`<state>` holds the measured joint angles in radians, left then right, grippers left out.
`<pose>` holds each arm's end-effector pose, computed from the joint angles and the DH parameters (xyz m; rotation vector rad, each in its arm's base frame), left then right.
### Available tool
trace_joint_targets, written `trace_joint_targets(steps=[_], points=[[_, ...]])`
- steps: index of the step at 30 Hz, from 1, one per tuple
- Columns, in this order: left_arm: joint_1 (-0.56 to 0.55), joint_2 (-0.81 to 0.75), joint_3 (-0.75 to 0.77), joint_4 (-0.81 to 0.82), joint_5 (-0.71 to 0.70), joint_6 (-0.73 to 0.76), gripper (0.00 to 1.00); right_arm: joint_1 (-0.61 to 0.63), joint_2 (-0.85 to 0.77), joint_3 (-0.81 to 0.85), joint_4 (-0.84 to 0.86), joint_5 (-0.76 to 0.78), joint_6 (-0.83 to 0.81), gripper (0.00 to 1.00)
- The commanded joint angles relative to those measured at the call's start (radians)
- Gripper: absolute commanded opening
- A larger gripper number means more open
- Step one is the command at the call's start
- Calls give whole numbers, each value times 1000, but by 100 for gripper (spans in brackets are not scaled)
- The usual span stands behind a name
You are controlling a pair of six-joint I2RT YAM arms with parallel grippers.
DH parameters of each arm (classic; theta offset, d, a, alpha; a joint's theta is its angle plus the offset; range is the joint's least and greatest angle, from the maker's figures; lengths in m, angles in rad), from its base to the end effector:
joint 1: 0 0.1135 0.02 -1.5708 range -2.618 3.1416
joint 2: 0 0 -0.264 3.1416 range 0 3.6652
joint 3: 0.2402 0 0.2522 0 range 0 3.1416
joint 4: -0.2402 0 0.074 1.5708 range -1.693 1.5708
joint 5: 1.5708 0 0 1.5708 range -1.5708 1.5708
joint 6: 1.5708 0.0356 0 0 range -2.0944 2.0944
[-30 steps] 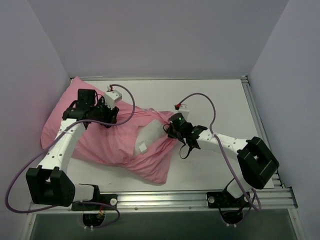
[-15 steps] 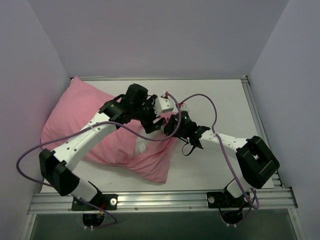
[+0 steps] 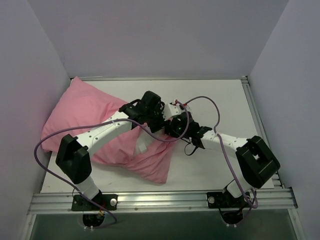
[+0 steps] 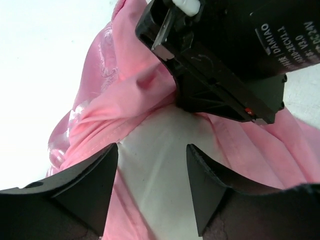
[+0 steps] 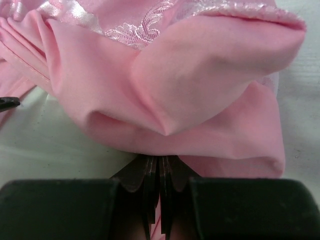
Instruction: Remove the pillowcase from the pillow
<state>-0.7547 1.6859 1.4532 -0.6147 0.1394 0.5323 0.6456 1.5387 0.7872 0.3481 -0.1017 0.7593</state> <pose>0.2697 -0.2604 0.2958 1.5058 1.9010 -0.2700 0.2631 0.2027 0.2110 0.0492 2.1160 0.9848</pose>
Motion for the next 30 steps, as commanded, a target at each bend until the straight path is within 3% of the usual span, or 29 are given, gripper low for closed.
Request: trace_joint_targets(steps=[1, 4, 8, 13, 17, 23, 30], points=[[-21, 15, -45, -59, -14, 96, 65, -27, -45, 14, 42, -21, 54, 0], [-23, -84, -102, -57, 144, 113, 61, -113, -64, -28, 75, -79, 98, 0], [-21, -152, -99, -103, 212, 155, 60, -130, -71, 1, 65, -92, 66, 0], [-23, -91, -80, -109, 131, 186, 69, -123, -72, 15, 51, -101, 60, 0], [-23, -19, -25, -25, 45, 147, 72, -107, -71, 6, 54, -102, 64, 0], [-21, 69, 88, 26, -17, 101, 73, -60, -55, 4, 60, -90, 74, 0], [-9, 142, 101, 3, -23, 93, 74, -60, -81, -26, 65, -89, 81, 0]])
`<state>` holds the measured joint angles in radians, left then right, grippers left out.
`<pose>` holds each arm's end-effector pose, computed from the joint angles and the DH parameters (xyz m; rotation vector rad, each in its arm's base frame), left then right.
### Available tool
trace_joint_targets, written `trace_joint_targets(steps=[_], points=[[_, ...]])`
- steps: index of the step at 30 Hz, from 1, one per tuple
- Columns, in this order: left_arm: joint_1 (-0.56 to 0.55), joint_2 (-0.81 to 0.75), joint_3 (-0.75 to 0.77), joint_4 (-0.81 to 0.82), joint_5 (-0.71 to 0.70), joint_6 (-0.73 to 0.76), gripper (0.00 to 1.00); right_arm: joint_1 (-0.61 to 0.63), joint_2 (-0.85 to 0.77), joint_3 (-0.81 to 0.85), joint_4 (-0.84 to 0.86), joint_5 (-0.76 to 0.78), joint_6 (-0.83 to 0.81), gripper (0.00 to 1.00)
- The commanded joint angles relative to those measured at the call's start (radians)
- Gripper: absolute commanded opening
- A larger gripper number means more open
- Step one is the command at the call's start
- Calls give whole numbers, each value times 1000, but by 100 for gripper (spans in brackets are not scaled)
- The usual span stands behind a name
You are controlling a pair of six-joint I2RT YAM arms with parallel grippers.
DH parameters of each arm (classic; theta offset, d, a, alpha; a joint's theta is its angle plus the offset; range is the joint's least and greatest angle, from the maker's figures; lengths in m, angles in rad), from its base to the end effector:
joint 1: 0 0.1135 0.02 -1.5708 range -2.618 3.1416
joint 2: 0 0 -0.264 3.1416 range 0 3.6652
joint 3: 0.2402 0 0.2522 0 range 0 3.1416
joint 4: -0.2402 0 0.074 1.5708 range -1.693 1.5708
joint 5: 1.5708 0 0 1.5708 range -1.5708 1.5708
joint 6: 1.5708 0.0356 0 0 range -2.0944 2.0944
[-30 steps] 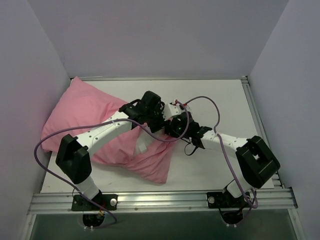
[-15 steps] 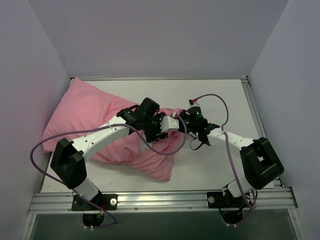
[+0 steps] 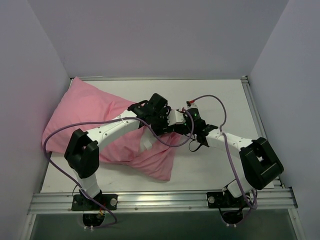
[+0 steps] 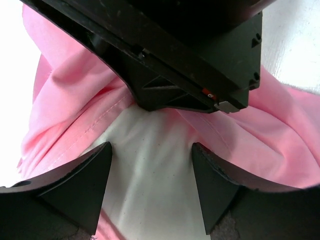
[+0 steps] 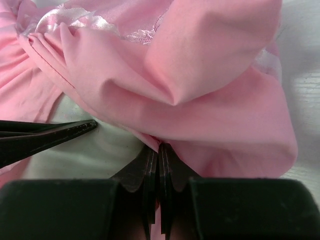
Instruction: Remove the pillowcase from the pillow
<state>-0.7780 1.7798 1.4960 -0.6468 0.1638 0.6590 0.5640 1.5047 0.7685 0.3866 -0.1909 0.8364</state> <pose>0.2751 -0.2792 0.2732 1.6973 1.8377 -0.2542 0.2725 0.1804 0.2196 0.1441 2.0763 1.0885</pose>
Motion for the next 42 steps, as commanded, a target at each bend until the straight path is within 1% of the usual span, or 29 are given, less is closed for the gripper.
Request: trace_joint_targets(steps=[1, 4, 5, 7, 9, 11, 12, 13, 15, 16, 17, 19, 20, 21, 22, 24, 25, 29, 30, 32, 33, 36, 37, 38, 39, 41, 42], points=[[17, 55, 58, 12, -50, -30, 74, 19, -57, -11, 23, 2, 3, 0], [23, 58, 30, -14, -35, 4, 75, 5, -80, -12, 2, 15, -6, 0], [22, 58, -5, -8, -46, 11, 76, 1, -86, -11, -9, 16, -8, 0], [25, 66, -40, 21, -108, 50, 76, -12, -98, -6, -18, 24, -14, 0], [32, 85, -82, 33, -150, 85, 74, -19, -103, 12, -32, 33, -25, 0], [59, 98, -94, 30, -150, 88, 43, -26, -100, 40, -57, 42, -45, 0], [63, 95, -95, 27, -150, 79, 31, -29, -95, 52, -74, 53, -55, 0], [71, 89, -97, 18, -150, 76, 3, -42, -84, 67, -95, 85, -68, 0], [72, 43, -124, 13, -142, 76, 2, -65, -67, 112, -164, 134, -94, 0], [72, 20, -141, 15, -129, 80, 2, -103, -49, 124, -181, 157, -98, 0], [72, -38, -161, 18, -119, 83, 2, -127, -40, 135, -195, 185, -100, 0], [71, -106, -247, 30, -100, 123, 2, -174, -8, 166, -181, 185, -99, 0], [63, -173, -284, 41, -92, 145, 2, -205, 3, 179, -161, 182, -99, 0], [59, -206, -324, 51, -93, 187, 2, -214, 17, 195, -152, 182, -100, 0], [53, -232, -397, 68, -96, 207, 2, -222, 55, 239, -147, 180, -105, 0], [42, -295, -453, 78, -107, 237, 2, -223, 107, 294, -160, 183, -115, 0], [42, -304, -473, 69, -109, 234, 2, -225, 170, 351, -169, 188, -123, 0], [65, -359, -451, 61, -101, 160, 2, -243, 314, 437, -245, 240, -151, 0], [87, -367, -433, 43, -69, 112, 2, -249, 349, 439, -249, 245, -152, 0], [115, -384, -361, 4, -6, 59, 2, -256, 383, 430, -227, 214, -143, 0], [129, -390, -340, -35, 47, 54, 2, -260, 419, 428, -216, 158, -140, 0], [140, -396, -277, -63, 92, -1, 2, -260, 469, 431, -184, 90, -146, 0], [164, -396, -263, -57, 112, -25, 2, -256, 473, 428, -161, 38, -149, 0], [180, -393, -247, -45, 132, -47, 2, -248, 470, 410, -146, 21, -161, 0], [195, -388, -217, -13, 146, -102, 2, -239, 445, 397, -128, -1, -180, 0], [212, -370, -185, 31, 126, -162, 2, -199, 401, 367, -95, -42, -223, 0], [213, -358, -149, 65, 114, -171, 2, -185, 341, 339, -91, -53, -271, 0]])
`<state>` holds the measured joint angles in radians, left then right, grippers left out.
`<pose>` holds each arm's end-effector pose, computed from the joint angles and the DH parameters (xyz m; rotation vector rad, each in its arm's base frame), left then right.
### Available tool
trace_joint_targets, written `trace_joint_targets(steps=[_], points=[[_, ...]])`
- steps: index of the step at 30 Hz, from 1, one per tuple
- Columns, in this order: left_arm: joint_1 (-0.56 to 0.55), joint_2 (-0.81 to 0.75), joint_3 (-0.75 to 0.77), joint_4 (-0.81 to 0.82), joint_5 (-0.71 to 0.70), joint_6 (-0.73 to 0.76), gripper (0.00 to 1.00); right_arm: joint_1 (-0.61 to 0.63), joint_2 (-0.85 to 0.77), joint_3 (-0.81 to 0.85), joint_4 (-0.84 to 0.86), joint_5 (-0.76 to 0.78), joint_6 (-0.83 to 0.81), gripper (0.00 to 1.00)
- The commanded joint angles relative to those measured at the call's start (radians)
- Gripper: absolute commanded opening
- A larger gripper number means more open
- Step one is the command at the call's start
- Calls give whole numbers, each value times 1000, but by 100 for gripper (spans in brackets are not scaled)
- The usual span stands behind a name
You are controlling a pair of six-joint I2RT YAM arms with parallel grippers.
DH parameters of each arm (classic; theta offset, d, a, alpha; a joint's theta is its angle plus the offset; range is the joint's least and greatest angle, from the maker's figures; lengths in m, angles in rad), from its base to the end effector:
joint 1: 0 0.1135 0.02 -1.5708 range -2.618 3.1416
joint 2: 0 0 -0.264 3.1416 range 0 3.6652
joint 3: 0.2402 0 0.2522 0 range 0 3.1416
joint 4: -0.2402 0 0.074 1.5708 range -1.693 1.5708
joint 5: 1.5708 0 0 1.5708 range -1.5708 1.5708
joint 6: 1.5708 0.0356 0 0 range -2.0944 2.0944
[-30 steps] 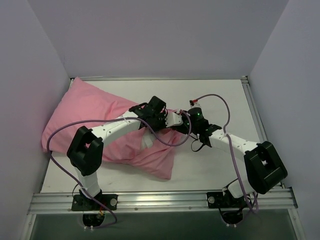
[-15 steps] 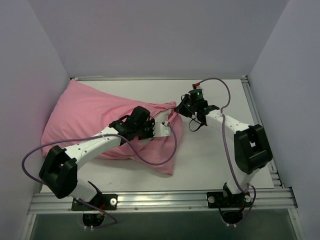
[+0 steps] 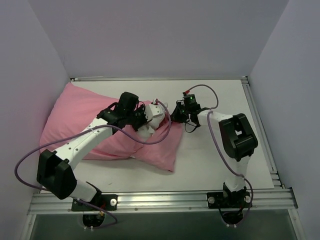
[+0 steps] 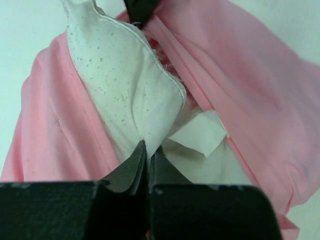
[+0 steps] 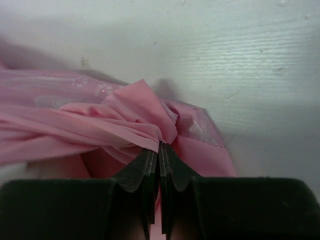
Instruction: Remove the pillowcase from the pillow
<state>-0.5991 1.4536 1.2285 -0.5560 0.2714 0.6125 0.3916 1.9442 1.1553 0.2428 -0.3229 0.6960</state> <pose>0.2574 -0.1873 0.3032 1.4377 1.8424 -0.3121 0.3872 0.1721 0.1718 0.1366 2.2426 0.9629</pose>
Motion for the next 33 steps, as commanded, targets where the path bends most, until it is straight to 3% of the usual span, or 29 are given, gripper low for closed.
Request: trace_joint_targets(steps=[1, 2, 5, 9, 14, 22, 26, 29, 33], points=[[35, -4, 135, -13, 2, -132, 2, 10, -131, -58, 43, 71, -151, 8], [33, 10, 149, -1, 5, -138, 2, 19, -169, -69, 30, 68, -171, 29], [33, 73, 198, 39, 0, -160, 2, 50, -330, -88, -75, 132, -231, 57], [33, 137, 268, 80, -24, -186, 2, 95, -523, -118, -180, 156, -253, 67], [35, 166, 331, 76, -9, -220, 2, 223, -561, -131, -168, 166, -182, 70], [35, 156, 331, 93, -55, -258, 2, 303, -459, -180, -65, 265, 20, 59], [47, 178, 358, 107, -115, -283, 2, 314, -430, -209, -48, 248, 57, 22], [100, 206, 423, 111, -145, -312, 2, 314, -476, -279, -76, 277, 86, 0], [159, 235, 503, 107, -138, -336, 2, 314, -531, -413, -33, 254, 129, 0]])
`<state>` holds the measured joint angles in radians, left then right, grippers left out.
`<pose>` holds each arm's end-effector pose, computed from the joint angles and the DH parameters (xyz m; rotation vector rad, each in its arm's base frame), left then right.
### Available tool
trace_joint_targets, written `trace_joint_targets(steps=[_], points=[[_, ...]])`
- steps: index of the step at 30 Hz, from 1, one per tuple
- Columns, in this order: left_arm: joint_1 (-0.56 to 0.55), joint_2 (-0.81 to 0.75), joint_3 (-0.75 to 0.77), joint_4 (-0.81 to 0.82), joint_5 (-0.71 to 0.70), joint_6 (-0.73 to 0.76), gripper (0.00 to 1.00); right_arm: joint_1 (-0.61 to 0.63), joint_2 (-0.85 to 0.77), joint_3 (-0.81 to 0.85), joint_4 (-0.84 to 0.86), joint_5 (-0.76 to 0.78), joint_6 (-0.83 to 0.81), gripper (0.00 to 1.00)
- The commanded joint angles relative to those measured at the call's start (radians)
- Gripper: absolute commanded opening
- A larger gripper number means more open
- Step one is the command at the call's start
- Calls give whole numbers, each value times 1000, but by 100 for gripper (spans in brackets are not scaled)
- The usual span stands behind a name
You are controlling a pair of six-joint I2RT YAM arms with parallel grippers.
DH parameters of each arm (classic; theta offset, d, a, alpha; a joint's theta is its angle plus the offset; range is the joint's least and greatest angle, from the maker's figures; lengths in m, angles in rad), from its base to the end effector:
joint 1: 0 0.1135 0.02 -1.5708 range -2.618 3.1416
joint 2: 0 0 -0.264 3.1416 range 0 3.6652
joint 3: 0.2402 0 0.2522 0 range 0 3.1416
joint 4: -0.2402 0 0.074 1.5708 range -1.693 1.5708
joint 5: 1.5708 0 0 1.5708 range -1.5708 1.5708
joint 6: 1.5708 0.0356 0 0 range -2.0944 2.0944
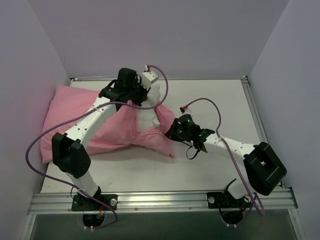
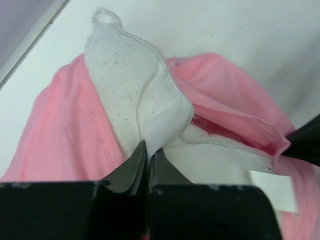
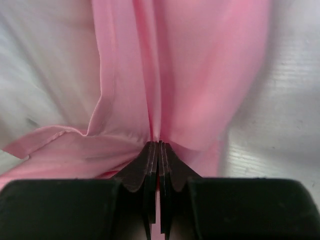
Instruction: Remove the pillowcase from the pillow
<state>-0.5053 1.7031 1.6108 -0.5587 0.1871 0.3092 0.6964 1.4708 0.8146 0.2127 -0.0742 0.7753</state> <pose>0.3389 -0.1950 0.3463 0.9760 2.0015 -0.3156 0.2463 0.2094 0.2273 0.0346 2.1628 0.9769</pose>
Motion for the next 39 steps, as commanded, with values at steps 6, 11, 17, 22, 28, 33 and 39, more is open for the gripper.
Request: trace_joint_targets(steps=[6, 11, 17, 22, 28, 33, 39], points=[[71, -31, 129, 100, -17, -44, 2, 9, -102, -161, 7, 2, 35, 0], [172, 4, 221, 103, 1, -116, 2, 14, -86, -251, 11, -12, 18, 0], [237, 15, 327, 63, 118, -139, 2, 14, -52, -324, 108, -30, 10, 0], [151, -69, 120, 97, 91, -97, 2, 12, -171, -182, -18, 48, -106, 0], [131, -46, 107, 109, 77, -125, 2, -17, -260, 139, -255, 191, -180, 17], [100, -42, 115, 105, 72, -116, 2, -15, -172, 285, -251, 159, -113, 65], [87, -46, 112, 100, 68, -111, 2, 0, -18, 362, -154, 85, -54, 72]])
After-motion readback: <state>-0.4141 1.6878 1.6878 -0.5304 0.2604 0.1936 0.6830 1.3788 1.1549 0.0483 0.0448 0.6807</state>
